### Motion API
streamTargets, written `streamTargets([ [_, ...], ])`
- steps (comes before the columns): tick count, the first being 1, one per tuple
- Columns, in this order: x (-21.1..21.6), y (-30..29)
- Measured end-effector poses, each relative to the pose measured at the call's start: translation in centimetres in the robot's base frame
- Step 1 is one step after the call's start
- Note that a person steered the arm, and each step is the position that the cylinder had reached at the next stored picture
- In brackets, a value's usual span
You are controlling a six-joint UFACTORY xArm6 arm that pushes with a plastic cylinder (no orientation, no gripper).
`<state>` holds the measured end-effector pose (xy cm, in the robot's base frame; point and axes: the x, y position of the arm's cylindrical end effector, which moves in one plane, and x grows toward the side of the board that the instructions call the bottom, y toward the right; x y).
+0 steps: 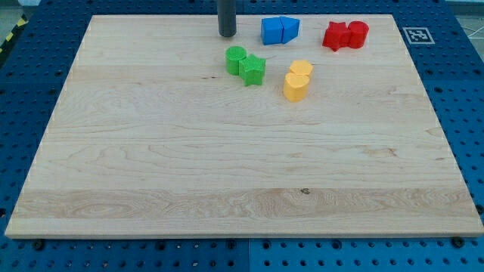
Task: Point at the blue cube
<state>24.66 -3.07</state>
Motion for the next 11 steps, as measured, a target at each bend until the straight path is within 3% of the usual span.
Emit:
streamTargets([
  [11, 1.3, 2.3],
])
